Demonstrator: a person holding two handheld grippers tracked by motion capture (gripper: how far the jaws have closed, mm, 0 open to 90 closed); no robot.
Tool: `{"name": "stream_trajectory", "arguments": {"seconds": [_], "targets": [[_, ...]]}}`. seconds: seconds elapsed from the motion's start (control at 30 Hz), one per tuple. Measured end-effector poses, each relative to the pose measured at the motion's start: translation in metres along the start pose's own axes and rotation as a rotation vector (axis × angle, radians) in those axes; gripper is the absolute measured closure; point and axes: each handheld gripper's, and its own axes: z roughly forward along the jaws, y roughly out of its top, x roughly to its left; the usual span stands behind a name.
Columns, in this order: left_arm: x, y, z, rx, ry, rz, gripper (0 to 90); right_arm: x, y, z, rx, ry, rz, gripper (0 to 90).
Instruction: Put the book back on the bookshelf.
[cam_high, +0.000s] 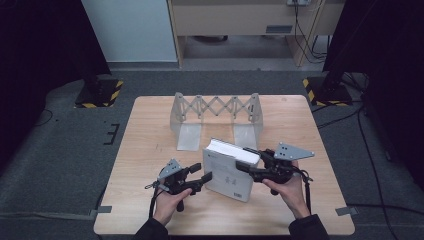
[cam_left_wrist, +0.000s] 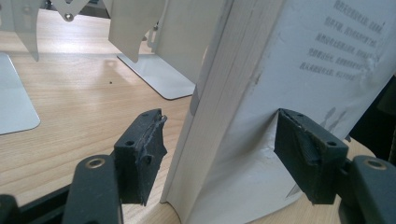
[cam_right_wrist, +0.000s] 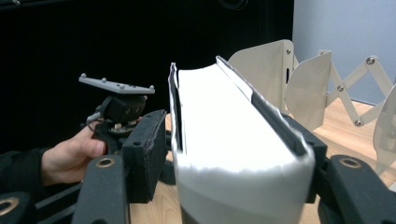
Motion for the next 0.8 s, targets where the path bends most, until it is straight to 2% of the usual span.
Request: {"name": "stream_trajectory", "arguments": {"seconds": [0.2,0.37,0.5,0.8], "targets": [[0.001,0.0,0.0,0.003,-0.005,-0.003,32.1,0.001,0.006,0.006,0.009,-0.002,-0.005,44.3],[0.001,-0.001,0.001,0.008,-0.003,-0.002,32.2,0.0,0.008,0.008,0.017,-0.011,0.011,44.0],[0.001,-0.002,0.002,0.014,-0.006,-0.002,32.2,0.0,0.011,0.01,0.027,-0.011,0.002,43.3],[0.001,-0.003,0.003,0.029,-0.003,0.006,32.1,-0.001,0.018,0.017,0.051,-0.009,0.015,40.5]]}}
